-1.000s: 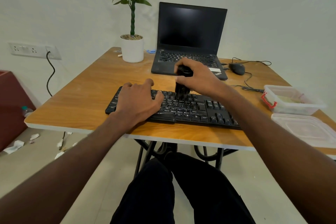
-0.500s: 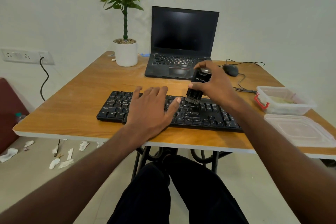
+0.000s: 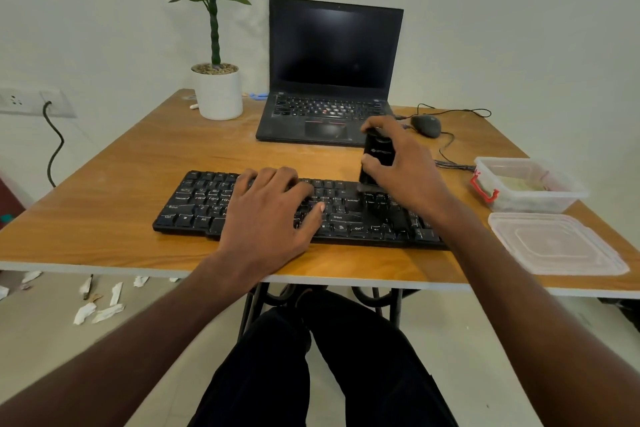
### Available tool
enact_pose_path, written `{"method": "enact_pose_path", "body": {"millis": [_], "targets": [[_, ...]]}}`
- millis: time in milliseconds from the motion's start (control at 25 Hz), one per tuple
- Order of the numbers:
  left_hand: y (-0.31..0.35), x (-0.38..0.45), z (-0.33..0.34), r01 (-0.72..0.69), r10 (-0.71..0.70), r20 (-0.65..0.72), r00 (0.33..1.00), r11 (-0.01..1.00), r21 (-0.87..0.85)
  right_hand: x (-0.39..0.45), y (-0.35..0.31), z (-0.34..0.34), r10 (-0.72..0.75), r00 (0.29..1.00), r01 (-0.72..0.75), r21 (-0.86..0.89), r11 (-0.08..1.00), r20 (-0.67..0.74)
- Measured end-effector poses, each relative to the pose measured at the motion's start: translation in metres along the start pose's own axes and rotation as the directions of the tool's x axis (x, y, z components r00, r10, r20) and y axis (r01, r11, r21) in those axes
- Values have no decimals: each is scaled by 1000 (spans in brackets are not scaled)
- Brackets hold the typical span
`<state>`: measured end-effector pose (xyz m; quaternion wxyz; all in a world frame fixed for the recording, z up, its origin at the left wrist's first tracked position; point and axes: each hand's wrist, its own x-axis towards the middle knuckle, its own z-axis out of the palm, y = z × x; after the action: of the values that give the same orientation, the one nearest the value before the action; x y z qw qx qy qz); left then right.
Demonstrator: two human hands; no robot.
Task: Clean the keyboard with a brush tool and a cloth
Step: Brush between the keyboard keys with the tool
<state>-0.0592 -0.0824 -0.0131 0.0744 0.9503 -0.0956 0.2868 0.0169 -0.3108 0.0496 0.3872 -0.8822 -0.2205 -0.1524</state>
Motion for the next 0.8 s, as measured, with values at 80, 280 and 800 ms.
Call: {"method": "enact_pose_path", "body": {"millis": [80, 280, 800], "targets": [[0, 0, 0, -3, 3, 4, 1000, 1000, 3, 1, 5, -19, 53, 998, -50, -119, 992, 17], [1, 1, 1, -9, 9, 23, 1000, 1000, -3, -21, 22, -44, 158, 972, -154, 35, 987, -176], [1, 1, 1, -22, 22, -5, 1000, 999, -23, -25, 29, -55, 133, 979, -133, 8, 991, -156]]}}
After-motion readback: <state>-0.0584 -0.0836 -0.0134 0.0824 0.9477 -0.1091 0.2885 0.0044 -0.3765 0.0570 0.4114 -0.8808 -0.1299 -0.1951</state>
